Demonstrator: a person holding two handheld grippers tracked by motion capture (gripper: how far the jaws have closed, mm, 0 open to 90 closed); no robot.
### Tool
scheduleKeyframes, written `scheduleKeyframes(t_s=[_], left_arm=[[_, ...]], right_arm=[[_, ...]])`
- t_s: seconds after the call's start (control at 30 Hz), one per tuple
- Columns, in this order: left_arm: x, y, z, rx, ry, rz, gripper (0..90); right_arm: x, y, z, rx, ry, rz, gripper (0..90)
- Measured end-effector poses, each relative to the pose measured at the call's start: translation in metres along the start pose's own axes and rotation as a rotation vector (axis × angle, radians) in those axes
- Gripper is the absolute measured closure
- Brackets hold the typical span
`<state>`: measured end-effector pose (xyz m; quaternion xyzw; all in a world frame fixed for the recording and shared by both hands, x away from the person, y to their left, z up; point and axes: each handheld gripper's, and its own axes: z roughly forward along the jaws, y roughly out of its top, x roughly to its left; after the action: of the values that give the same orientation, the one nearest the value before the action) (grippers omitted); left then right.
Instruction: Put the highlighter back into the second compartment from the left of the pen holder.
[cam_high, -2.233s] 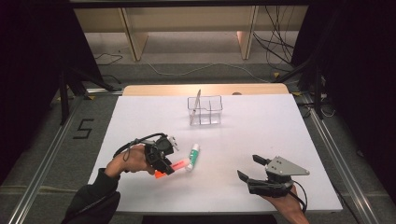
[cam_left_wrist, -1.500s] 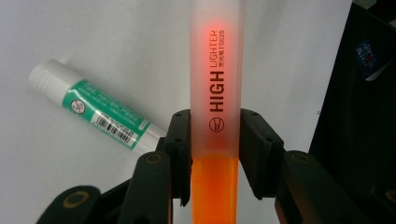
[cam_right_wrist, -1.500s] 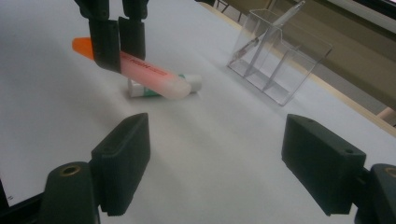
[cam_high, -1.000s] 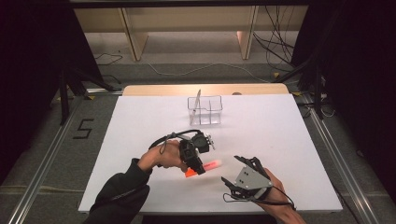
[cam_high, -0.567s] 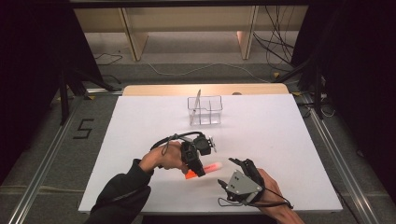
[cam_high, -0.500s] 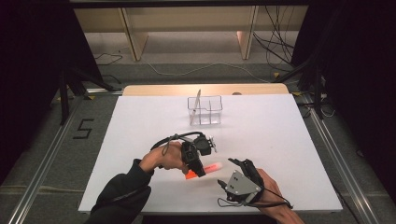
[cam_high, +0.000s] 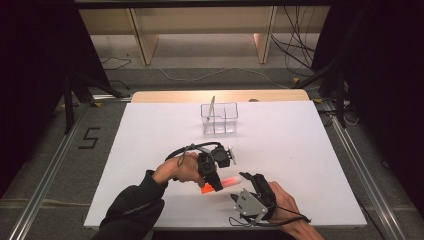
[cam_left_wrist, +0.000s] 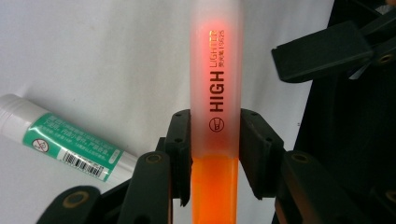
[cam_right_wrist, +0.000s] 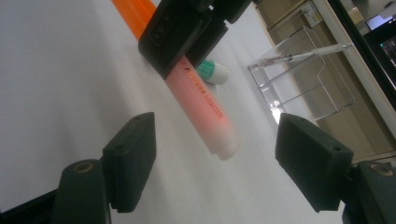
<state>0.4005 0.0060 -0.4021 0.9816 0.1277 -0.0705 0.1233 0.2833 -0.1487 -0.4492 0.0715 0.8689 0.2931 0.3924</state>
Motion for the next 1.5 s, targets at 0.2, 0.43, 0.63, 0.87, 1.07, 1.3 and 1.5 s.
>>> scheduleKeyframes(t_s=[0.2, 0.43, 0.63, 0.87, 1.07, 1.3, 1.5], left_arm=[[-0.001, 0.004, -0.002, -0.004, -0.012, 0.007, 66.2], [-0.001, 0.007, -0.002, -0.004, -0.028, -0.001, 66.2], [0.000, 0.009, -0.001, -0.010, -0.045, -0.016, 66.1], [-0.001, 0.010, -0.001, -0.014, -0.051, -0.030, 66.1], [-0.002, 0.011, 0.000, -0.003, -0.062, -0.021, 66.1], [-0.002, 0.013, 0.001, 0.001, -0.061, -0.016, 66.1], [-0.003, 0.013, 0.002, -0.003, -0.065, -0.026, 66.1]], right_arm=[[0.006, 0.003, 0.005, 0.013, -0.028, -0.083, 32.5], [0.013, 0.006, 0.007, 0.023, -0.070, -0.113, 38.0], [0.017, 0.007, 0.008, 0.029, -0.081, -0.159, 43.1], [0.019, 0.007, 0.010, 0.035, -0.099, -0.211, 47.4], [0.021, 0.008, 0.011, 0.036, -0.104, -0.227, 50.9], [0.023, 0.008, 0.011, 0.041, -0.117, -0.240, 54.4], [0.024, 0.009, 0.012, 0.041, -0.118, -0.270, 57.3]])
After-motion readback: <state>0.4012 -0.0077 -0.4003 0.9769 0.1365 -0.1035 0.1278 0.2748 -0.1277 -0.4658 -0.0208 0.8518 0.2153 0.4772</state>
